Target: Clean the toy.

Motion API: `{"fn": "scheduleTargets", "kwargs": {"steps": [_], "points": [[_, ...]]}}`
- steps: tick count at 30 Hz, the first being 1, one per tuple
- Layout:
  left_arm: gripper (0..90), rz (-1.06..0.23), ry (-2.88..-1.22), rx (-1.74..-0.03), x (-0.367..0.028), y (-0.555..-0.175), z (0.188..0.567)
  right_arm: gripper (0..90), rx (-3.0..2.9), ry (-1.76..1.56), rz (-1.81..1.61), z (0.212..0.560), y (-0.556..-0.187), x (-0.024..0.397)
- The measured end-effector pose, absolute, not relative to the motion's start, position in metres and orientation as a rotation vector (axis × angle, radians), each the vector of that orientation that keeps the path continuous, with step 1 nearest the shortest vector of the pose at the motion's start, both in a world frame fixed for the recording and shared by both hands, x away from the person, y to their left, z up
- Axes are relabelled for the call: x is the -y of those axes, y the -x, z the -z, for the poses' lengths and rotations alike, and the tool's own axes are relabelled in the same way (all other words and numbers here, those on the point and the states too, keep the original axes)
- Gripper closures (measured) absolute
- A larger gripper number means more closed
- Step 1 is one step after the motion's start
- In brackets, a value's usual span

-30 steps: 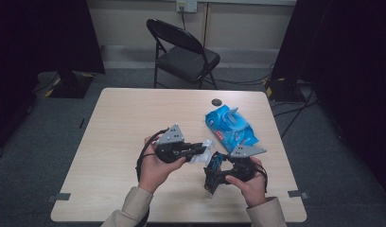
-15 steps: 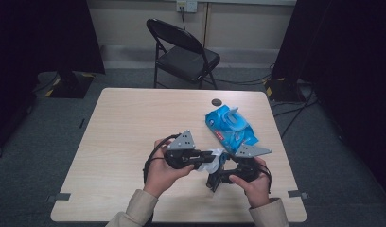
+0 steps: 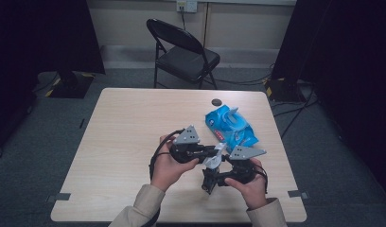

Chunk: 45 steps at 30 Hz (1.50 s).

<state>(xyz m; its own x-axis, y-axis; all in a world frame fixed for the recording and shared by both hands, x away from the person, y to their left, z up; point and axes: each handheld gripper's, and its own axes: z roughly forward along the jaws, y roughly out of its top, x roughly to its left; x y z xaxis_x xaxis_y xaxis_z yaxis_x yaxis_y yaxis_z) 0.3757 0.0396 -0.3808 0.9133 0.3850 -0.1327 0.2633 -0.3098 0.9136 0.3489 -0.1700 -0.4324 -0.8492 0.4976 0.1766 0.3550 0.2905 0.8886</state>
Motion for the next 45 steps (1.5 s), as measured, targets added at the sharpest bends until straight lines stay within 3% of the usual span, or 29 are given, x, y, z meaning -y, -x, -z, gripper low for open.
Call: {"fn": "scheduleTargets", "kwargs": {"steps": [15,29,39,45], "points": [[83.8,-0.157,-1.903,-0.574,-0.045,-0.388,0.398,25.9,-2.430,-0.779,-1.608,0.432,-0.345,0.166],[84.1,-0.158,-1.882,-0.519,-0.064,-0.372,0.378,25.9,-2.384,-0.865,-1.595,0.436,-0.353,0.183],[84.1,-0.113,-1.899,-0.402,-0.048,-0.354,0.370,25.9,-2.379,-0.885,-1.582,0.439,-0.356,0.183],[83.9,-0.118,-1.900,-0.417,-0.040,-0.357,0.376,25.9,-2.397,-0.849,-1.583,0.435,-0.353,0.177]]}}
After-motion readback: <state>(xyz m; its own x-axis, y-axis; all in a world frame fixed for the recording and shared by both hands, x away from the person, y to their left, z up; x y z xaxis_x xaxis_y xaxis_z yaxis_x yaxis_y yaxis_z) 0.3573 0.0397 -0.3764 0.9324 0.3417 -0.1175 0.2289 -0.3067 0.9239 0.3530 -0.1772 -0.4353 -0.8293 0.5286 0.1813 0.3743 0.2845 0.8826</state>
